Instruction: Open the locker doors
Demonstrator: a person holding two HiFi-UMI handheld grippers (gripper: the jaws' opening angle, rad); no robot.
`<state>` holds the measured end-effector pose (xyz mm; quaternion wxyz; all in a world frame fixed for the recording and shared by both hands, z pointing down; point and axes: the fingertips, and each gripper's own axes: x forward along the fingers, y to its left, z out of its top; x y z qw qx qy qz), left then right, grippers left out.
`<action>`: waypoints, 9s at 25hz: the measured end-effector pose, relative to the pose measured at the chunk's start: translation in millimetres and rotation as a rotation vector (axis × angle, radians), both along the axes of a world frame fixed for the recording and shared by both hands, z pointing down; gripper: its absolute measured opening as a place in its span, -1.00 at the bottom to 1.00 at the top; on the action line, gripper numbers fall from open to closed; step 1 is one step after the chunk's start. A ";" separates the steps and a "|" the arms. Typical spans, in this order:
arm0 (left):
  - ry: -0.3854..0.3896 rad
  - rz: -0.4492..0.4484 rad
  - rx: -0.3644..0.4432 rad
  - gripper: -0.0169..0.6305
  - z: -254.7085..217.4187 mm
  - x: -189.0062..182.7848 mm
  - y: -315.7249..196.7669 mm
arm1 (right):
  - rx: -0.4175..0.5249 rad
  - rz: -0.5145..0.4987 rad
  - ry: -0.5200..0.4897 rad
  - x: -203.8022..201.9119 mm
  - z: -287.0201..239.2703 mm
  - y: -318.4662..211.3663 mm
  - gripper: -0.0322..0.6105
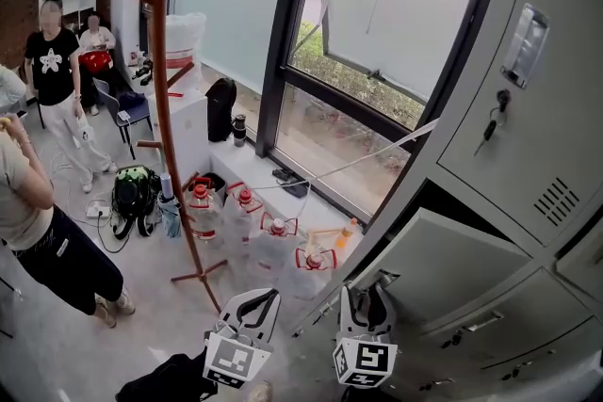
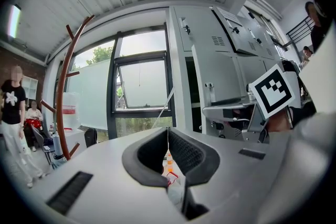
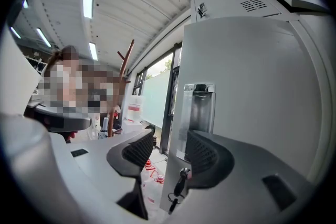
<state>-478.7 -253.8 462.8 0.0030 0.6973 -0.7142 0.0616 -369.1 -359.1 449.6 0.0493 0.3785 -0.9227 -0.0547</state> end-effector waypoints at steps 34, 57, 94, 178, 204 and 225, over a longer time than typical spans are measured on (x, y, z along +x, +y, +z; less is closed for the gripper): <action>-0.018 0.243 0.024 -0.88 -6.7 84.4 74.7 | 0.044 0.220 0.024 95.6 1.7 113.1 -0.40; -0.022 0.461 0.039 -0.88 -0.4 173.3 104.4 | 0.061 0.418 0.046 199.3 8.0 166.4 -0.48; -0.037 0.598 0.115 -0.88 -38.0 205.5 249.5 | 0.080 0.570 -0.038 242.9 -12.3 357.5 -0.60; -0.030 0.191 0.037 -0.88 -24.5 420.5 -5.8 | 0.047 0.050 -0.067 373.9 -3.1 22.0 -0.73; -0.076 0.151 0.086 -0.88 -21.3 421.2 -15.2 | 0.021 0.006 0.029 313.0 3.1 -67.8 -0.38; -0.064 0.116 0.083 -0.88 -16.8 414.6 -3.2 | -0.018 0.095 -0.004 314.9 3.7 -81.3 -0.68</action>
